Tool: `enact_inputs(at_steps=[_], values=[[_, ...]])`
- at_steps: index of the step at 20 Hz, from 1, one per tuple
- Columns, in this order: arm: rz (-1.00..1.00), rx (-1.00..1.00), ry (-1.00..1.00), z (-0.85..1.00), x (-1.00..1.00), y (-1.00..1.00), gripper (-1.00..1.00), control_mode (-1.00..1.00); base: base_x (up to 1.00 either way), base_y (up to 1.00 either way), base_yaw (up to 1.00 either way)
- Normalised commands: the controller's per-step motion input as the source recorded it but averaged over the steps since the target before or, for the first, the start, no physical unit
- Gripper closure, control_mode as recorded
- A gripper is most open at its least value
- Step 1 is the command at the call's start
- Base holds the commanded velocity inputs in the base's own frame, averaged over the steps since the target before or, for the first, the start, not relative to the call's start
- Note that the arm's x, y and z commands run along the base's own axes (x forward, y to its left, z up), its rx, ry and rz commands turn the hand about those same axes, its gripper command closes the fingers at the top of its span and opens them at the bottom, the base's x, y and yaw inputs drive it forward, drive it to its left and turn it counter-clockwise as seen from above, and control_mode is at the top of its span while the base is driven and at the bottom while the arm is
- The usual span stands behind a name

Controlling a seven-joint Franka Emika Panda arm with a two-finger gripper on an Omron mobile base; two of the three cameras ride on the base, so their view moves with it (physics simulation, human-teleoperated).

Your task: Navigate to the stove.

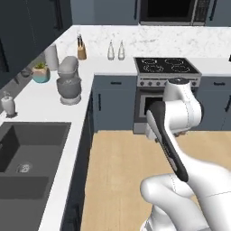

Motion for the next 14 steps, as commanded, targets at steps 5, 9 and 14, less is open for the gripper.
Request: enact_inputs(at_steps=[5,9,14], values=[[0.00,0.00,0.00,0.00,0.00,0.00,-1.00,1.00,0.86,-0.71,-0.29],[0.00,0.00,0.00,0.00,0.00,0.00,-1.00,1.00,1.00,-0.88,-0.16],[0.00,0.00,0.00,0.00,0.00,0.00,-1.00,1.00,1.00,-0.82,-0.09]])
